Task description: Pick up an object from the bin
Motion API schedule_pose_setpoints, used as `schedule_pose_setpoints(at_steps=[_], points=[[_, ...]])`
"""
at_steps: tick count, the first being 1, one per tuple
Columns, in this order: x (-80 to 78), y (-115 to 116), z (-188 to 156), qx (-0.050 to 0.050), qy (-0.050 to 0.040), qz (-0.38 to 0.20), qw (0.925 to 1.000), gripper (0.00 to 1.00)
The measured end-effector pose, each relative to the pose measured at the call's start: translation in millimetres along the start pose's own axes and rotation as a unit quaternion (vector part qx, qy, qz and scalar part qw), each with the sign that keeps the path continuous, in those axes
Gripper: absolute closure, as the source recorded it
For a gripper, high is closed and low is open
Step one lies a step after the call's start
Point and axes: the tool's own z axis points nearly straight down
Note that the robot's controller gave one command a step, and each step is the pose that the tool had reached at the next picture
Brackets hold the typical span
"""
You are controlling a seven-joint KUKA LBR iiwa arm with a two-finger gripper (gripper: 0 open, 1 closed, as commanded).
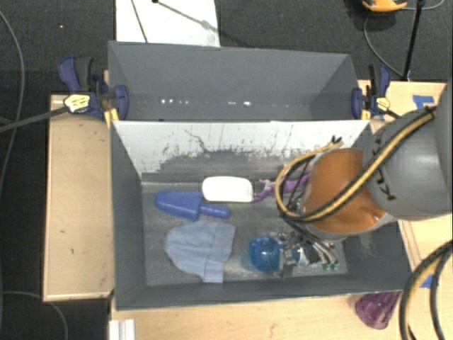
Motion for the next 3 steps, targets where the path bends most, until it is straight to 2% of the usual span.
schedule_pose_setpoints(at_steps=[2,3], points=[[0.8,0,-3,0.000,0.0006,0.000,1.0000,1.00],[2.2,0,-17,-0.001,0.0037,-0.001,1.0000,1.00]])
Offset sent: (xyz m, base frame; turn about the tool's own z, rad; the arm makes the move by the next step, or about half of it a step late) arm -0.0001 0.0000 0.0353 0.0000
